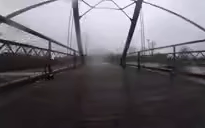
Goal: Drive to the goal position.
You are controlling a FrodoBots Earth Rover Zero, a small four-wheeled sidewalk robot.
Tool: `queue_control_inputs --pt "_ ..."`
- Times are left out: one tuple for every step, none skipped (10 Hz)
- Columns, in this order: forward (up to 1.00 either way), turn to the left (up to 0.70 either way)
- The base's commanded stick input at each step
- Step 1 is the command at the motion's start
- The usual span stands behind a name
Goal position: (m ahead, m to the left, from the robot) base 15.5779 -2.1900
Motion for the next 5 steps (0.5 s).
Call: queue_control_inputs --pt "1.00 0.00" --pt "1.00 0.00" --pt "1.00 0.00" --pt "1.00 0.00" --pt "1.00 0.00"
